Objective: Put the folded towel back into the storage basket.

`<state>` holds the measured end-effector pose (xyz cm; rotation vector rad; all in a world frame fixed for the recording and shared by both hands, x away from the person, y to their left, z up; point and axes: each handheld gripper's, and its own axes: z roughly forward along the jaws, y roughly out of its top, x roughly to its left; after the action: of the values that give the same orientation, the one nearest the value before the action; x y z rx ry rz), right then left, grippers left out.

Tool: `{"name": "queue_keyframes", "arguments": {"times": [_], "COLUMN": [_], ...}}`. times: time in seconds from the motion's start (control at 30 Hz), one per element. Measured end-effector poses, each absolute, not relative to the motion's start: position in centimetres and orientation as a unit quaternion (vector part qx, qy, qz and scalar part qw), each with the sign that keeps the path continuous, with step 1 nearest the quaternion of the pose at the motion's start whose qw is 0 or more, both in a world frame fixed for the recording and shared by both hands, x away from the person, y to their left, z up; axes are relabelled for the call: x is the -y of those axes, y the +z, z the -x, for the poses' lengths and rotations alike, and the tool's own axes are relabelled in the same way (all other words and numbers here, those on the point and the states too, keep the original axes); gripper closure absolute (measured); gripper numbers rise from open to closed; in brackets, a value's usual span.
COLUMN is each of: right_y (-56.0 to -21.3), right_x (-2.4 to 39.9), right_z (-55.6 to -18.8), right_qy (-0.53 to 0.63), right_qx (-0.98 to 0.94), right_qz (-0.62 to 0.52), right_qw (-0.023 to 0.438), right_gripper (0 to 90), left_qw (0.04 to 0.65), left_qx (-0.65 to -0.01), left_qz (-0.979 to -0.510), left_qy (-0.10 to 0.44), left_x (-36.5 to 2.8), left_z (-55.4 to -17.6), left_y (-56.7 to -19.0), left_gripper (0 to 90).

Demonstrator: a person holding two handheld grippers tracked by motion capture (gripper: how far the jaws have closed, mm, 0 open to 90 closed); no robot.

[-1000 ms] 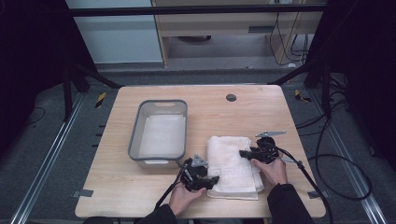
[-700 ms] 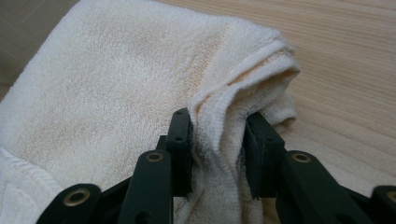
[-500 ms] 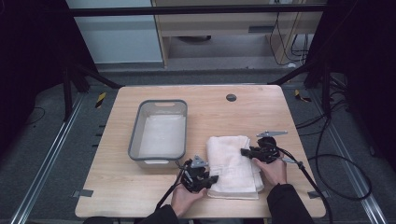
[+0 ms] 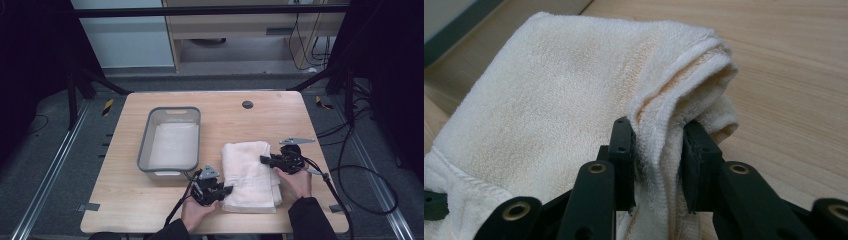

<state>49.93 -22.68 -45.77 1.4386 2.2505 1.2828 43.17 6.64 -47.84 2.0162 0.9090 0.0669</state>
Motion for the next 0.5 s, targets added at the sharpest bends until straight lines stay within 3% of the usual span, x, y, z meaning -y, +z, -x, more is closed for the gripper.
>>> {"name": "queue_keyframes", "arguments": {"times": [0.5], "right_y": [-42.5], "right_x": [22.6], "right_z": [-48.8], "right_qy": [0.465], "right_qx": [-0.742], "right_qz": [-0.469], "right_qw": [0.116], "right_gripper": [70.7], "left_qw": [0.479], "left_qx": [-0.351], "left_qz": [-0.803], "left_qy": [0.046], "left_x": [-7.5], "left_z": [-42.6], "left_y": [-45.0], "left_gripper": [73.7]}}
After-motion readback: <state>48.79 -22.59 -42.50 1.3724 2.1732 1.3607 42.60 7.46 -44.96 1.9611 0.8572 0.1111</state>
